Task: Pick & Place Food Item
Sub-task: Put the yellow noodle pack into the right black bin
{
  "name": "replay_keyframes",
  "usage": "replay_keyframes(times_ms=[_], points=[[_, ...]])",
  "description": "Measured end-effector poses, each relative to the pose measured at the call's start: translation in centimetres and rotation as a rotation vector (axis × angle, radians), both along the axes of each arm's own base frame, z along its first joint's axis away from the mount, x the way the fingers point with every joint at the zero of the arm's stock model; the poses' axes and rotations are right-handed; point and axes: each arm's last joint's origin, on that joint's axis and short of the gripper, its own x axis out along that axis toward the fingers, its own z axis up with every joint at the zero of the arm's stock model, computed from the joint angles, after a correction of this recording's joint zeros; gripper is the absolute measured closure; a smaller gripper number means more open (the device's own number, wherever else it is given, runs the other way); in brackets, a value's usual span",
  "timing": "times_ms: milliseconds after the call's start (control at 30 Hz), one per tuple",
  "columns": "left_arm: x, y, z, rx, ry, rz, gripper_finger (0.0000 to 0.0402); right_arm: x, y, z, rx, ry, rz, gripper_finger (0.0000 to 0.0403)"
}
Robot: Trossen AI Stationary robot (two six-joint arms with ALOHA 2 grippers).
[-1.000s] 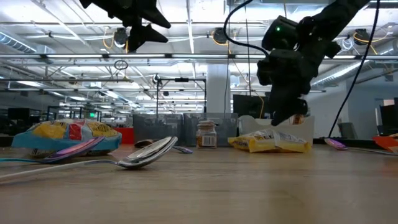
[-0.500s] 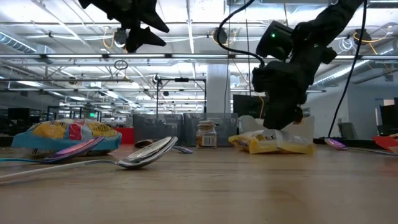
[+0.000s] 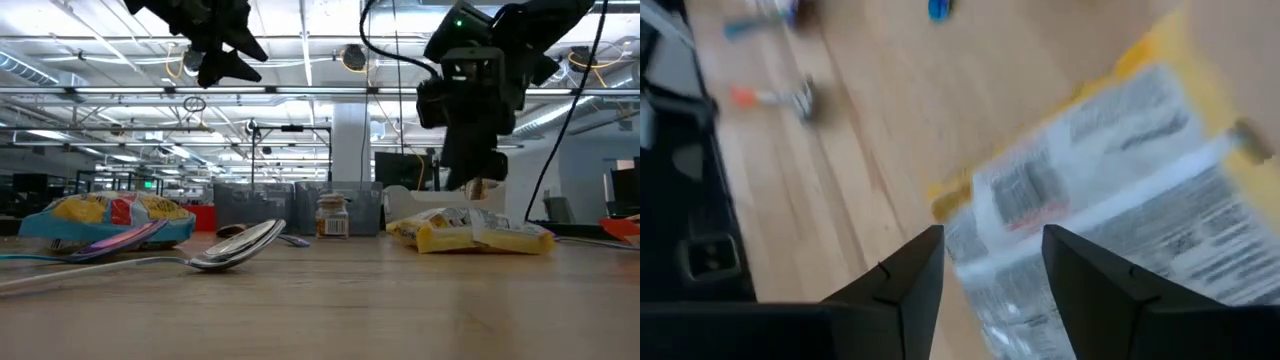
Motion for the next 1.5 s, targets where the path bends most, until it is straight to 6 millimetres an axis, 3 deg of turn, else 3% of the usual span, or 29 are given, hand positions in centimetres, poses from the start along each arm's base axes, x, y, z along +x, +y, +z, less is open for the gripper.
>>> replay_keyframes(times_ms=[200,333,533,800,1167,1500], points=[[-0.1,0.2,0.0,0.003,0.000,0.007,0.0211,-1.4,-2.0,2.9,-0.052,-0.155,-0.025,0.0238],[-0.1,0.2,0.0,0.005,0.000,0.005,0.0211,-2.2,-3.5,3.5,-0.060,-0.213,0.023,0.0240],[-0.1,0.3,0.0,0.003,-0.002,0.005,0.0211,-3.2,-5.9,1.5,0.043,-0.136,0.102,0.0242],[-0.1,0.3,0.0,-0.003,-0.004,0.005,0.0211,-3.0,-7.5,-0.6,-0.061,-0.101,0.166,0.0245],[-0.1,0.5,0.0,-0.007,-0.008,0.015,0.0211,-2.5,-8.2,-3.0,-0.169,0.026,0.187,0.0248],[-0.1,0.5,0.1,-0.004,-0.007,0.023,0.0211,-2.3,-6.8,-3.8,-0.154,0.075,0.292,0.0248]])
